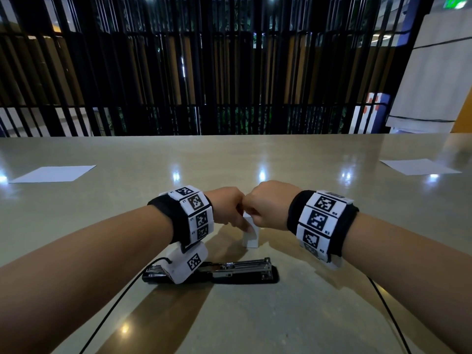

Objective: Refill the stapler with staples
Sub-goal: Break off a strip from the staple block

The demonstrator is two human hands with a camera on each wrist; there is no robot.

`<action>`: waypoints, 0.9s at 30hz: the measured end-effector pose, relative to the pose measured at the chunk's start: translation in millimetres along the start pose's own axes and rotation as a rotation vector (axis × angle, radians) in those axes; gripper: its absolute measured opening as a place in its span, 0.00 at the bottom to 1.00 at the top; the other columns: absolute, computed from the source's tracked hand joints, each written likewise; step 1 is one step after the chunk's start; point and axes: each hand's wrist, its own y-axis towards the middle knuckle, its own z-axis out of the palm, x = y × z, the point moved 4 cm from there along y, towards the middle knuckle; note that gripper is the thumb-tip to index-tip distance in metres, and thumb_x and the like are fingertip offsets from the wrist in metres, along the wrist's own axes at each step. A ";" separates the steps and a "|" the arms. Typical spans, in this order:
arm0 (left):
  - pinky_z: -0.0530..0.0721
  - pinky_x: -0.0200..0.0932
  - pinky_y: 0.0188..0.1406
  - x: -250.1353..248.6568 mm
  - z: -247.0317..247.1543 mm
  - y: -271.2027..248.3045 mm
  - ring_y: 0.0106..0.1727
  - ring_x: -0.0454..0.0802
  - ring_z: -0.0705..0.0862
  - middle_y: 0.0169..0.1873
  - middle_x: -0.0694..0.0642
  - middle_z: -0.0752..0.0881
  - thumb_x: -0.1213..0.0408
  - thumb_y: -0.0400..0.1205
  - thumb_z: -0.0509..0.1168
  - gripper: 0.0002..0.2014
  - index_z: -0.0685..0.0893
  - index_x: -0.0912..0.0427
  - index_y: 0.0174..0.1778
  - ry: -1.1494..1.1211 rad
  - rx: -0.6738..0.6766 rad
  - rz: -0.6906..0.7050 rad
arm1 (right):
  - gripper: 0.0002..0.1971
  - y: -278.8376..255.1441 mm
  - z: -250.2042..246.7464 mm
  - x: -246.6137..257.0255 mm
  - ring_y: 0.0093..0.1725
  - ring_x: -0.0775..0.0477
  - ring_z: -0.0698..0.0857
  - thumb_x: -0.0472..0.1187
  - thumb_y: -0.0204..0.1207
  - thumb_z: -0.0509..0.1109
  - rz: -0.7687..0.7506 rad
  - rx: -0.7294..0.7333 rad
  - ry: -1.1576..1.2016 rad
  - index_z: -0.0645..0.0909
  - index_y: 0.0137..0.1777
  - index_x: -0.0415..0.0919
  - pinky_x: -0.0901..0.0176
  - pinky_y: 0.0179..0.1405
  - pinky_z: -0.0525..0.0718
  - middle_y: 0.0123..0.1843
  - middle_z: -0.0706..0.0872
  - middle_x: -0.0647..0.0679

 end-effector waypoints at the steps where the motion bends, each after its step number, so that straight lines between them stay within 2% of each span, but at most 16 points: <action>1: 0.78 0.41 0.36 -0.1 -0.2 0.3 0.35 0.53 0.80 0.33 0.57 0.85 0.54 0.70 0.77 0.18 0.87 0.67 0.43 0.009 -0.007 -0.003 | 0.09 -0.1 0.1 0.0 0.36 0.46 0.79 0.38 0.79 0.62 -0.011 -0.006 0.001 0.83 0.52 0.38 0.62 0.26 0.71 0.39 0.84 0.45; 4: 0.81 0.45 0.41 0.0 -1.2 1.4 0.39 0.55 0.83 0.39 0.61 0.88 0.54 0.70 0.78 0.18 0.87 0.67 0.43 0.009 -0.029 -0.002 | 0.12 -0.3 0.6 -1.9 0.39 0.46 0.78 0.38 0.80 0.62 -0.015 -0.037 0.058 0.78 0.62 0.40 0.58 0.36 0.74 0.47 0.87 0.43; 6: 0.85 0.50 0.51 -0.1 -0.7 1.3 0.47 0.59 0.88 0.48 0.62 0.91 0.55 0.69 0.78 0.22 0.87 0.66 0.52 -0.021 -0.035 0.001 | 0.14 0.1 -0.3 -4.7 0.40 0.46 0.76 0.38 0.82 0.61 -0.001 -0.065 0.107 0.74 0.66 0.40 0.57 0.39 0.73 0.49 0.86 0.43; 7: 0.86 0.51 0.54 -0.2 -0.3 1.3 0.50 0.59 0.88 0.50 0.61 0.91 0.54 0.69 0.78 0.23 0.86 0.65 0.55 -0.026 -0.039 0.001 | 0.13 1.1 0.0 -7.0 0.40 0.45 0.76 0.38 0.82 0.60 0.012 -0.074 0.134 0.73 0.65 0.40 0.56 0.39 0.73 0.47 0.84 0.44; 8: 0.86 0.50 0.52 0.0 -0.1 0.7 0.48 0.58 0.87 0.48 0.59 0.90 0.54 0.69 0.78 0.23 0.86 0.65 0.55 -0.027 -0.040 0.000 | 0.12 1.8 0.1 -9.4 0.40 0.44 0.76 0.37 0.82 0.60 0.026 -0.083 0.184 0.72 0.64 0.41 0.56 0.38 0.73 0.44 0.81 0.46; 11: 0.80 0.38 0.34 0.3 -0.3 0.3 0.33 0.48 0.81 0.36 0.55 0.85 0.52 0.70 0.77 0.20 0.85 0.65 0.45 0.006 -0.028 0.009 | 0.04 5.9 4.6 -18.5 0.34 0.45 0.74 0.35 0.81 0.60 0.067 -0.125 0.331 0.69 0.51 0.44 0.57 0.33 0.72 0.35 0.76 0.49; 12: 0.78 0.33 0.29 0.5 -0.7 0.6 0.30 0.46 0.79 0.32 0.53 0.84 0.51 0.71 0.76 0.18 0.85 0.65 0.41 0.021 -0.024 0.013 | 0.04 6.9 6.4 -20.5 0.34 0.46 0.74 0.35 0.81 0.60 0.067 -0.142 0.333 0.70 0.48 0.44 0.59 0.33 0.71 0.36 0.76 0.49; 14: 0.75 0.27 0.22 0.9 -1.7 0.8 0.26 0.43 0.77 0.25 0.49 0.81 0.52 0.71 0.76 0.15 0.83 0.61 0.34 0.036 -0.022 0.015 | 0.05 7.3 10.7 -22.5 0.43 0.46 0.77 0.35 0.80 0.62 0.052 -0.152 0.302 0.79 0.50 0.43 0.60 0.41 0.72 0.46 0.79 0.49; 16: 0.75 0.29 0.24 1.4 -2.5 0.6 0.27 0.44 0.78 0.26 0.49 0.82 0.53 0.71 0.76 0.15 0.84 0.61 0.37 0.017 -0.017 0.013 | 0.10 5.5 13.9 -23.3 0.54 0.47 0.76 0.39 0.80 0.63 0.023 -0.166 0.259 0.85 0.55 0.44 0.58 0.52 0.75 0.58 0.77 0.48; 18: 0.77 0.35 0.30 1.4 -2.8 -0.1 0.31 0.47 0.80 0.31 0.53 0.85 0.53 0.71 0.76 0.19 0.87 0.65 0.47 -0.006 -0.011 0.020 | 0.12 1.3 13.0 -22.8 0.57 0.49 0.73 0.44 0.79 0.65 -0.011 -0.175 0.227 0.87 0.56 0.48 0.55 0.58 0.76 0.58 0.74 0.49; 22: 0.77 0.37 0.31 1.4 -1.2 0.5 0.32 0.48 0.80 0.35 0.56 0.86 0.52 0.71 0.76 0.21 0.88 0.67 0.49 0.002 -0.005 0.023 | 0.10 -6.7 6.7 -24.6 0.48 0.53 0.71 0.48 0.75 0.70 -0.038 -0.114 0.245 0.88 0.55 0.52 0.61 0.49 0.71 0.51 0.69 0.54; 25: 0.78 0.38 0.32 1.2 -1.7 0.8 0.32 0.48 0.81 0.35 0.57 0.87 0.50 0.71 0.76 0.23 0.89 0.67 0.50 0.024 -0.005 0.014 | 0.07 -7.9 4.4 -25.7 0.48 0.54 0.72 0.50 0.75 0.71 -0.049 -0.118 0.196 0.85 0.50 0.51 0.61 0.47 0.71 0.50 0.68 0.56; 27: 0.76 0.37 0.32 0.7 -2.0 0.0 0.30 0.47 0.79 0.33 0.55 0.85 0.50 0.71 0.76 0.21 0.88 0.67 0.45 0.035 -0.007 0.008 | 0.08 -8.5 4.9 -25.5 0.48 0.55 0.71 0.51 0.75 0.70 -0.051 -0.124 0.135 0.84 0.48 0.50 0.61 0.47 0.72 0.50 0.68 0.56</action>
